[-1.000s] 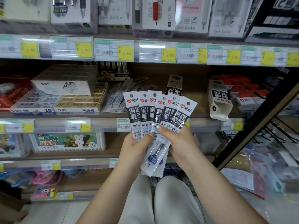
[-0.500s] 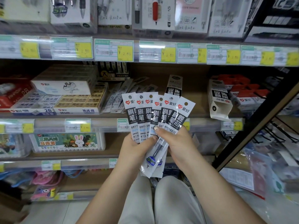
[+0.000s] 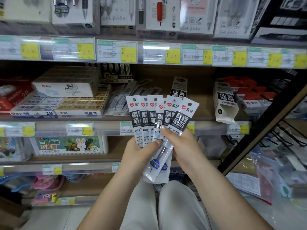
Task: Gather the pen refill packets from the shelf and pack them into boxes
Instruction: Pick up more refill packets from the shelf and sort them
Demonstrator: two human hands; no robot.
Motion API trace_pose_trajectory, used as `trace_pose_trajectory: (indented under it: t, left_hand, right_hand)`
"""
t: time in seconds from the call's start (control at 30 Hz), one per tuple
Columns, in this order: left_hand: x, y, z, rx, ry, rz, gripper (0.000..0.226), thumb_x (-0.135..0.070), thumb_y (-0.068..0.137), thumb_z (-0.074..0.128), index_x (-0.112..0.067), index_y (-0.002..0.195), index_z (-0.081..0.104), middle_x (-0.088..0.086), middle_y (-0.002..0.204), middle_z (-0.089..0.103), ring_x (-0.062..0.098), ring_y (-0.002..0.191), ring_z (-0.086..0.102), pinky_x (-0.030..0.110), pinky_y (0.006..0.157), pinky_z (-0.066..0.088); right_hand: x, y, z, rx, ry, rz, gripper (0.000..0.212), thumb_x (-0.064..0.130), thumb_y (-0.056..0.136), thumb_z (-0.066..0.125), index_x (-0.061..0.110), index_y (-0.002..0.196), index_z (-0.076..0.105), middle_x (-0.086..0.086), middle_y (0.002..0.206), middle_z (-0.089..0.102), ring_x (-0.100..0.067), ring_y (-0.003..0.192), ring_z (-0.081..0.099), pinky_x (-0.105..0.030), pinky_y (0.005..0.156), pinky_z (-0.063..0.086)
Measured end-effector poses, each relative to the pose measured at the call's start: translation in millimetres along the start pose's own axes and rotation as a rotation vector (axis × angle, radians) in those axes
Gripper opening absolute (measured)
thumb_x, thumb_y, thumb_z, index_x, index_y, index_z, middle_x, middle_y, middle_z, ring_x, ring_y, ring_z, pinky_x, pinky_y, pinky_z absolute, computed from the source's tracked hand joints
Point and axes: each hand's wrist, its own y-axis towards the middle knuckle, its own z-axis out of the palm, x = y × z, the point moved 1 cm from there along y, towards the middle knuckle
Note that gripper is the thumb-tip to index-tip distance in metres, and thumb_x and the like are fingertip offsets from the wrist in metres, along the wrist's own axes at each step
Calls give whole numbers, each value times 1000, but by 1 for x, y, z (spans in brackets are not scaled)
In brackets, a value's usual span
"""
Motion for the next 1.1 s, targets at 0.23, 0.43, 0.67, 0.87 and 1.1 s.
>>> trace_pose_trajectory:
  t: [0.23,0.43,0.67,0.87,1.1]
  left_hand:
    - [-1,2,2,121,94,-32,19,-9,73,64,-19,89,69,5,86,74,18,81,71,28,69,55]
    - [-14,12,9,330,135,-115,29,-6,77,57,-13,104,63,11,96,70,22,89,68,35,78,56]
    - [-44,26,7,474,490,-178,11,-29,86,60,-30,96,65,-11,96,72,1,90,67,21,82,51]
    - [-75,53,-27,-108,1181,272,22,-34,90,59,-16,101,65,0,97,67,17,92,61,32,77,51]
    - [-59,96,-61,-193,1795,-121,22,-12,94,42,-6,110,56,22,114,62,40,123,47,55,116,11]
  right_hand:
    - [1,1,-2,23,37,20,18,5,87,62,21,93,69,-5,98,74,-24,94,70,-44,84,55]
    - [7,12,-8,150,76,176,22,3,78,67,5,100,71,-19,103,71,-36,97,67,-47,87,53]
    - [12,19,-8,116,43,82,22,-1,88,54,2,106,68,-12,104,72,-26,95,69,-34,75,57]
    - [20,21,-17,-11,178,34,21,2,94,49,5,110,62,-3,97,74,-15,94,70,-28,74,58]
    - [16,21,-14,-47,144,27,18,4,94,51,10,106,63,-3,98,74,-15,95,70,-31,77,56]
